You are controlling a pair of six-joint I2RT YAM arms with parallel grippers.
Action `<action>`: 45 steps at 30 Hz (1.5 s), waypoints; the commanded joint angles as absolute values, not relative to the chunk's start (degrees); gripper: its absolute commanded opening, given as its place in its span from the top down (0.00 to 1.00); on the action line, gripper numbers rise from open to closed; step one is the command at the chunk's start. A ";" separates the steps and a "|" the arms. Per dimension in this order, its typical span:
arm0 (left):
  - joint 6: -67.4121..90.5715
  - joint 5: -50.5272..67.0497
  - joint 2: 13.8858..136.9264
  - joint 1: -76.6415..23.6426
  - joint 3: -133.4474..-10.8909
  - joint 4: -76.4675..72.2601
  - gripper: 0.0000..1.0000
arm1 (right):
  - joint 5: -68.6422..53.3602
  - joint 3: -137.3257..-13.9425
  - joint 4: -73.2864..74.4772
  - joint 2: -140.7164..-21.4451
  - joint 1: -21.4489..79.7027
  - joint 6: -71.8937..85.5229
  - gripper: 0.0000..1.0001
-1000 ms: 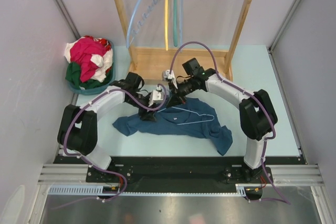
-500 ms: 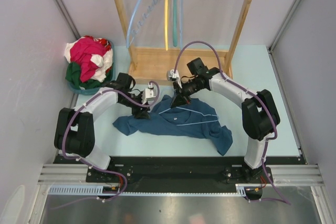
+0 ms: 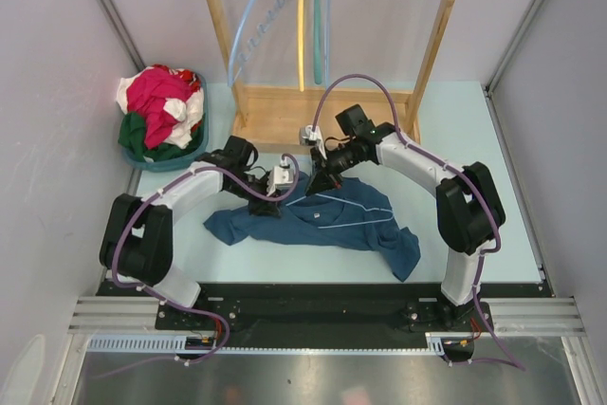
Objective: Place the t-shirt on the hanger
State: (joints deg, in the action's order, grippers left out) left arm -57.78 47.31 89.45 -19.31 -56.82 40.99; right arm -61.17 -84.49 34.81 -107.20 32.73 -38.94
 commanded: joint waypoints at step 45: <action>-49.84 44.21 74.54 -29.09 -51.86 30.94 1.00 | -23.57 -74.53 36.48 -96.77 29.26 -5.01 0.56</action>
